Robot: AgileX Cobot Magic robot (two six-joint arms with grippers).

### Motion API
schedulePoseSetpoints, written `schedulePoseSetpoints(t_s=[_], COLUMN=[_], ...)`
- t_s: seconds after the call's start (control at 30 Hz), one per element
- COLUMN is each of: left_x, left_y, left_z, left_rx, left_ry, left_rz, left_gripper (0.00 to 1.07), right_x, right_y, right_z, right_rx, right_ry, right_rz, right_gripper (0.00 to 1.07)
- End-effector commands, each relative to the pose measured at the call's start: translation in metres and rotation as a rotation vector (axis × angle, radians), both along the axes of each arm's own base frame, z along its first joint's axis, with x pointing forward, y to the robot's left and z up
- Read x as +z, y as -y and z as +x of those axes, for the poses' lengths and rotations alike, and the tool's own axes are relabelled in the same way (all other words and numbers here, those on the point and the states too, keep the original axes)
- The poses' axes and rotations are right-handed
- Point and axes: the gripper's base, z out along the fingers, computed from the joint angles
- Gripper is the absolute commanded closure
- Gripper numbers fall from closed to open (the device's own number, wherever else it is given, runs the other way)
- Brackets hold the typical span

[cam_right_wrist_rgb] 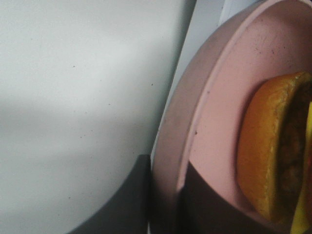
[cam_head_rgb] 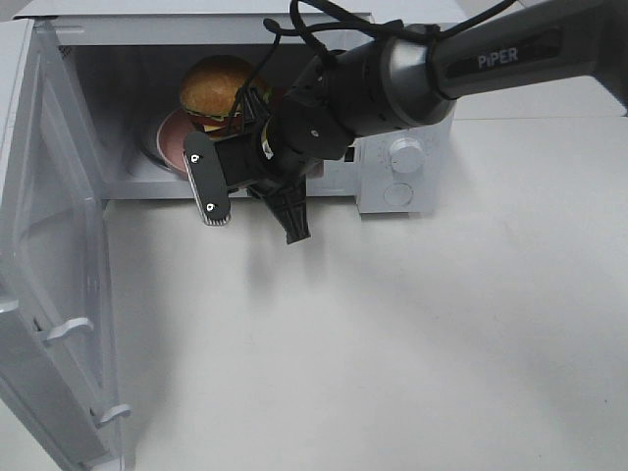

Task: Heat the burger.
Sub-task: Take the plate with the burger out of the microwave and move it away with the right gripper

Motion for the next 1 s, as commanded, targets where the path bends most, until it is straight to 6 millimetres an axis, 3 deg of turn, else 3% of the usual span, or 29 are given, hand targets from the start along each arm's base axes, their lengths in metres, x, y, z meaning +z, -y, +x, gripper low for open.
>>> schedulePoseSetpoints(t_s=[0.03,0.53,1.0], left_x=[0.000,0.000,0.000], left_y=[0.000,0.000,0.000], left_z=[-0.001,-0.001,-0.001], left_rx=[-0.004,-0.004,-0.004], left_ry=[0.006,0.006,0.006], left_rz=[0.000,-0.001,-0.001], left_gripper=[0.09,0.09,0.09], right_x=[0.025,0.014,0.033], right_y=[-0.002,0.026,0.055], right_z=[-0.012,-0.051,-0.085], right_rx=[0.104,0.146,0.154], right_ry=[0.110,0.061,0.059], right_rz=[0.101,0.103,0.117], right_gripper=[1.07,1.07,1.07])
